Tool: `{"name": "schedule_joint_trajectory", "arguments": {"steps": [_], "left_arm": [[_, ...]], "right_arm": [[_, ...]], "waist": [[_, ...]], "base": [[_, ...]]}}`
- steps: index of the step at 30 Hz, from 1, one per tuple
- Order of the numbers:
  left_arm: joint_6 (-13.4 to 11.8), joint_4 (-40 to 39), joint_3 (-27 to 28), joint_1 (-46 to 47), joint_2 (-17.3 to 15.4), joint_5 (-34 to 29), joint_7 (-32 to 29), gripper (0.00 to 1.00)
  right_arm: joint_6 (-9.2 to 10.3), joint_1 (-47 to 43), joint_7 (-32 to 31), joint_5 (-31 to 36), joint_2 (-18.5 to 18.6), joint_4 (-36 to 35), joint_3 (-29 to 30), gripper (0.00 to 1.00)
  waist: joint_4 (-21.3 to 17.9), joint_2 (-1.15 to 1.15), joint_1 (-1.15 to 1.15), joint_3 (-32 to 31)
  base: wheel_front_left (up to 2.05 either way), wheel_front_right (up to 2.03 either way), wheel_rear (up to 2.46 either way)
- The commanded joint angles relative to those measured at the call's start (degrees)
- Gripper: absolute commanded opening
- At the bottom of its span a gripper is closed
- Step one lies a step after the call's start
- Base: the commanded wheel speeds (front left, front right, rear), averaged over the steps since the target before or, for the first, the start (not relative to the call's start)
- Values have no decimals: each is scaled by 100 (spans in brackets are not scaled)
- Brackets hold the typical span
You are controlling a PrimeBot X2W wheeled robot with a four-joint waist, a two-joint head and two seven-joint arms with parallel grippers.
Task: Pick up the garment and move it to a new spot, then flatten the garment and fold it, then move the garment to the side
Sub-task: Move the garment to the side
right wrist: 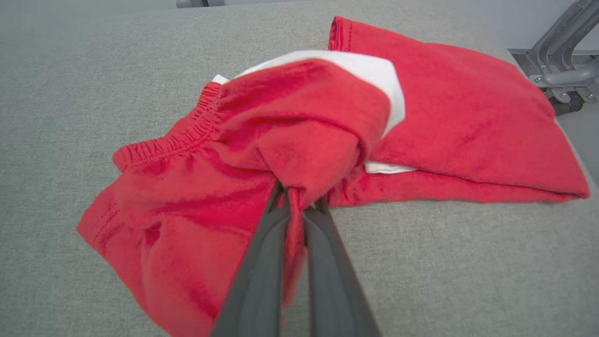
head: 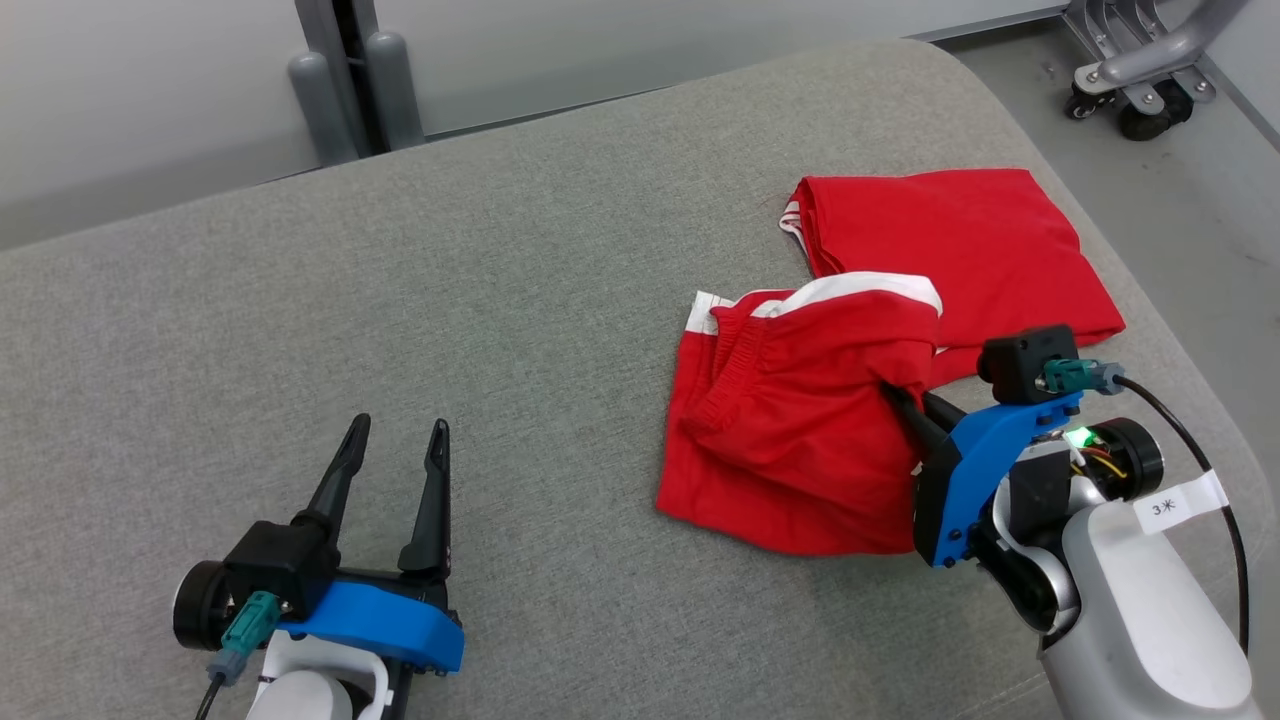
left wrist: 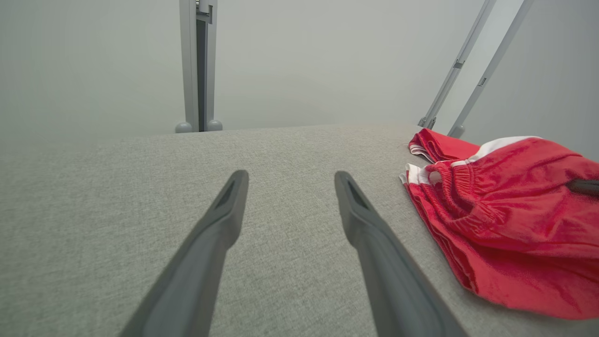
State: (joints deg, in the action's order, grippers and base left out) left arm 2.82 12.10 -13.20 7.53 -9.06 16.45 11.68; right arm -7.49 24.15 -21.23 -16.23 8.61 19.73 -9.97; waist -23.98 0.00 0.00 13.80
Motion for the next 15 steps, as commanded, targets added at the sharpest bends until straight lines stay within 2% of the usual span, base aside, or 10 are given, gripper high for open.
{"name": "schedule_joint_trajectory", "arguments": {"steps": [1,8,12,15], "left_arm": [[-12,-19,19,76,-80,-30,-26,100],[-54,-61,17,48,-146,-6,-89,100],[-64,-80,10,74,-181,-6,-124,100],[-96,-144,10,69,-226,-2,-147,100]], "right_arm": [[-1,-6,54,-19,-43,-3,-18,0],[-1,556,83,3,214,201,-101,0],[0,889,-14,-1,510,402,-172,0],[0,1273,-83,-8,903,717,-95,0]], "waist": [[-7,0,0,16],[244,0,0,48],[439,0,0,80],[721,0,0,154]], "base": [[0,0,0],[0,0,0],[0,0,0],[0,0,0]]}}
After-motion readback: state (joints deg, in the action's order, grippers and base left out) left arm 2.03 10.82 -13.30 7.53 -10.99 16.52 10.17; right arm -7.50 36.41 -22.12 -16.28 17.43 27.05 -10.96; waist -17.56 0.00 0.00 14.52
